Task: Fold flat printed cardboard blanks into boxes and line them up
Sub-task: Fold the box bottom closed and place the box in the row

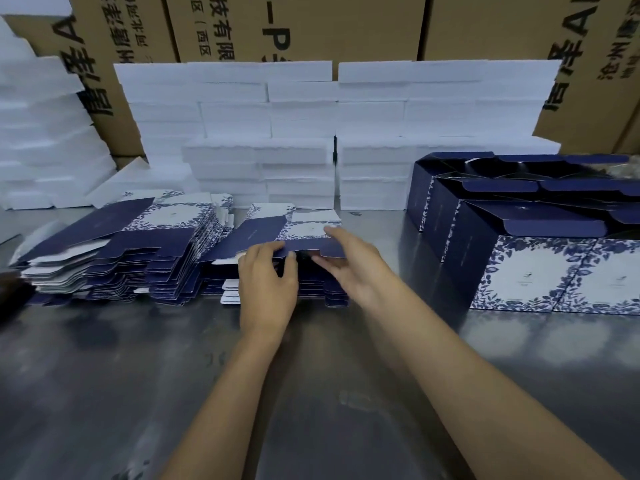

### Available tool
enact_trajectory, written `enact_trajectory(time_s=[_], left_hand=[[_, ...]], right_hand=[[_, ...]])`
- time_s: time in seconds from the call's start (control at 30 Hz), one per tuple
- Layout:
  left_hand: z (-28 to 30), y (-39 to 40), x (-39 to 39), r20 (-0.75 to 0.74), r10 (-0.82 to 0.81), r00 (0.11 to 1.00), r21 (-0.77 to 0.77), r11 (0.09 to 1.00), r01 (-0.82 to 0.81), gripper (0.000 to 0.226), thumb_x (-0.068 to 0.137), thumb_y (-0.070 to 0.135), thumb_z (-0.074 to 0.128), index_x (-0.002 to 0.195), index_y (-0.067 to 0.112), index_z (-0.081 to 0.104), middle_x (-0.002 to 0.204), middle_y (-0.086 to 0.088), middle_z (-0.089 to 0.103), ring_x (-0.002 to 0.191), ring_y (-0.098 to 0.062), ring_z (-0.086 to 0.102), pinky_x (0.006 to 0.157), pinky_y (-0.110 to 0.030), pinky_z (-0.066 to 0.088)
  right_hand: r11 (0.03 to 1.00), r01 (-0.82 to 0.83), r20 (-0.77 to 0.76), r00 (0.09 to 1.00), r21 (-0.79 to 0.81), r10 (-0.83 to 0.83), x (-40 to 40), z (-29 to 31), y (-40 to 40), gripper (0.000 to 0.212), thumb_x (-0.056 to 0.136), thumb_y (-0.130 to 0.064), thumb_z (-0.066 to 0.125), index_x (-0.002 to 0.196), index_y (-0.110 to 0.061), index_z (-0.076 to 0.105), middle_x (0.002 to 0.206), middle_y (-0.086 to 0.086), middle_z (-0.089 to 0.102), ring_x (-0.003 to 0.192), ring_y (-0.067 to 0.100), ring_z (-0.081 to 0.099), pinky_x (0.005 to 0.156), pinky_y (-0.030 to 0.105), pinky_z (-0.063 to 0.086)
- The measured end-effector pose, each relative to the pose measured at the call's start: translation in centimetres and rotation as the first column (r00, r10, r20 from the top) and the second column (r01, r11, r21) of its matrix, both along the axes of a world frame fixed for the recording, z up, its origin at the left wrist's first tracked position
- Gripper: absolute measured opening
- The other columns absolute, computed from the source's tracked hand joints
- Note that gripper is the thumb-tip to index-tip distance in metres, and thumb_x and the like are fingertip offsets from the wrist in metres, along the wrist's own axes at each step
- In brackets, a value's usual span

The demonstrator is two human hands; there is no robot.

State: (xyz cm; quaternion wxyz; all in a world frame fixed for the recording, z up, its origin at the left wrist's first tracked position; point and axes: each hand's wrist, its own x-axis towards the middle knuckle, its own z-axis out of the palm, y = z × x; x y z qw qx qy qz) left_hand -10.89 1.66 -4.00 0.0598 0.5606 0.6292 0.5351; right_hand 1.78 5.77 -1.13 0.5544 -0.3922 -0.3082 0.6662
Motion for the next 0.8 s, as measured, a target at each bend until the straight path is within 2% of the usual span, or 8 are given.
enact_trajectory(time_s=[0.2, 0.37, 0.43, 0.6, 0.63, 0.7, 0.73, 0.8], left_hand=[[0.2, -1.2, 1.2, -0.057, -0.064, 0.996, 0.008, 0.998, 0.065, 0.044, 0.093, 0.017, 0.058, 0.136, 0.012, 0.055, 0.145, -0.002, 0.049, 0.140, -0.018, 0.038, 0.114, -0.036, 0.035], [1.7, -2.2, 1.7, -0.221, -0.047, 0.974, 0.345, 0.931, 0.123, 0.036, 0.090, 0.012, 0.055, 0.126, 0.007, 0.058, 0.130, -0.010, 0.051, 0.121, -0.023, 0.049, 0.096, -0.014, 0.034], [1.9, -2.2, 1.6, -0.212, 0.014, 0.977, 0.427, 0.901, 0.080, 0.035, 0.090, 0.011, 0.055, 0.124, 0.005, 0.058, 0.128, -0.011, 0.051, 0.119, -0.025, 0.048, 0.101, -0.022, 0.035], [1.5, -1.0, 0.9, 0.236, -0.093, 0.967, 0.128, 0.990, 0.063, 0.053, 0.093, 0.028, 0.062, 0.142, 0.018, 0.045, 0.131, 0.004, 0.053, 0.123, -0.016, 0.046, 0.103, -0.030, 0.037], [1.3, -0.6, 0.7, 0.426, -0.151, 0.892, 0.013, 0.987, 0.161, 0.051, 0.095, 0.034, 0.061, 0.143, 0.023, 0.046, 0.126, 0.012, 0.057, 0.123, -0.012, 0.049, 0.105, -0.032, 0.038], [1.2, -0.2, 0.3, 0.820, -0.231, 0.524, -0.058, 0.876, 0.478, 0.044, 0.097, 0.045, 0.056, 0.135, 0.025, 0.059, 0.125, 0.012, 0.067, 0.124, -0.016, 0.058, 0.110, -0.043, 0.042], [1.0, -0.2, 0.1, 0.920, -0.214, 0.327, -0.021, 0.809, 0.588, 0.043, 0.098, 0.047, 0.053, 0.131, 0.022, 0.065, 0.125, 0.003, 0.070, 0.120, -0.022, 0.064, 0.104, -0.046, 0.048], [1.1, -0.9, 0.0, 0.964, -0.233, 0.127, 0.078, 0.706, 0.704, 0.044, 0.101, 0.047, 0.048, 0.124, 0.017, 0.071, 0.126, -0.007, 0.070, 0.113, -0.027, 0.069, 0.087, -0.044, 0.059]], right_hand=[[0.998, -0.035, -0.150, 0.988, -0.054, 0.026, 0.5, 0.5, 0.5, 0.019, 0.103, 0.003, 0.048, 0.120, 0.001, 0.056, 0.109, 0.019, 0.067, 0.097, 0.031, 0.068, 0.074, 0.043, 0.061], [0.994, 0.017, -0.018, 1.000, 0.104, -0.015, 3.9, 1.5, -0.9, 0.031, 0.107, -0.004, 0.046, 0.136, -0.008, 0.053, 0.121, 0.012, 0.069, 0.102, 0.025, 0.070, 0.078, 0.040, 0.061], [0.990, 0.047, -0.001, 0.999, 0.135, -0.047, 6.1, 1.7, -2.0, 0.032, 0.107, -0.005, 0.046, 0.137, -0.013, 0.053, 0.127, 0.010, 0.069, 0.108, 0.025, 0.070, 0.079, 0.040, 0.061], [0.982, 0.054, 0.031, 0.998, 0.180, -0.060, 11.3, 0.3, -5.8, 0.027, 0.106, -0.008, 0.050, 0.121, -0.026, 0.063, 0.111, 0.003, 0.077, 0.099, 0.020, 0.074, 0.088, 0.041, 0.058], [0.982, 0.034, 0.043, 0.998, 0.185, -0.043, 12.1, -0.2, -6.5, 0.029, 0.105, -0.008, 0.051, 0.123, -0.028, 0.063, 0.111, 0.002, 0.077, 0.099, 0.019, 0.074, 0.087, 0.040, 0.058], [0.982, -0.026, 0.084, 0.996, 0.189, 0.010, 13.4, -1.1, -7.6, 0.038, 0.104, -0.009, 0.052, 0.137, -0.027, 0.057, 0.123, 0.003, 0.074, 0.104, 0.021, 0.073, 0.077, 0.035, 0.060], [0.982, -0.046, 0.091, 0.995, 0.182, 0.030, 13.9, -1.5, -7.9, 0.044, 0.104, -0.008, 0.052, 0.143, -0.027, 0.052, 0.129, 0.004, 0.071, 0.107, 0.022, 0.072, 0.072, 0.033, 0.059], [0.983, -0.060, 0.078, 0.996, 0.171, 0.047, 14.5, -2.0, -8.3, 0.050, 0.103, -0.006, 0.051, 0.147, -0.028, 0.048, 0.135, 0.005, 0.068, 0.114, 0.025, 0.070, 0.075, 0.034, 0.060]])
